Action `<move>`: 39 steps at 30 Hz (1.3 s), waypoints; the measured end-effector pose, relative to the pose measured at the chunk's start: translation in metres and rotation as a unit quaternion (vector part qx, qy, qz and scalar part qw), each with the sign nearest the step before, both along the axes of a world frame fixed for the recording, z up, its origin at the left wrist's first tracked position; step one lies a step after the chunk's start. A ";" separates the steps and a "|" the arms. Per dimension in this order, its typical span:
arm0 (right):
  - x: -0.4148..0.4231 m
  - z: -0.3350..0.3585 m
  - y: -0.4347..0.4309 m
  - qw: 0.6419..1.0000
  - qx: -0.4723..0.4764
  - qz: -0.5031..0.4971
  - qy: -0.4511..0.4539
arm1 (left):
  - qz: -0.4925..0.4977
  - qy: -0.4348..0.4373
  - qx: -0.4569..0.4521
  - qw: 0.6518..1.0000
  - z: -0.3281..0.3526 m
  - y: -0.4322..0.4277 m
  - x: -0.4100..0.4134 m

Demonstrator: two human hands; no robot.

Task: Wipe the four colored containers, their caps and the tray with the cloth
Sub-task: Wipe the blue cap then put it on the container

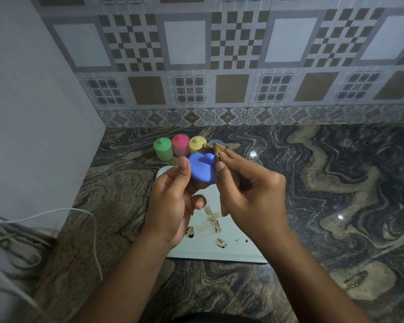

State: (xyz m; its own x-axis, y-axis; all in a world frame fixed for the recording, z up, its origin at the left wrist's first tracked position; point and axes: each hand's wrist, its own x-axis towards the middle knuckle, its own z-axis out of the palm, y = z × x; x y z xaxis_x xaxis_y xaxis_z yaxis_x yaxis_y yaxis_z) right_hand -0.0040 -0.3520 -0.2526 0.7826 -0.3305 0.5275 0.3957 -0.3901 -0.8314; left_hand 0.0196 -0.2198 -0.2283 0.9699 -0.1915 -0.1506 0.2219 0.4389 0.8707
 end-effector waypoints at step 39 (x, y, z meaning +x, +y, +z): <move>0.000 0.017 0.003 0.998 -0.025 -0.026 0.045 | -0.039 0.138 -0.118 0.983 -0.006 0.003 -0.004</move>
State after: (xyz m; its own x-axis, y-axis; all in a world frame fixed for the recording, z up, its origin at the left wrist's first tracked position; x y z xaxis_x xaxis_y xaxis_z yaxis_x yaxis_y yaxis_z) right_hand -0.0036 -0.3490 -0.2357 0.8100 -0.3474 0.4725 0.2977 -0.4506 -0.8416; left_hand 0.0151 -0.2169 -0.2345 0.8795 -0.3252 -0.3476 0.4760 0.5938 0.6487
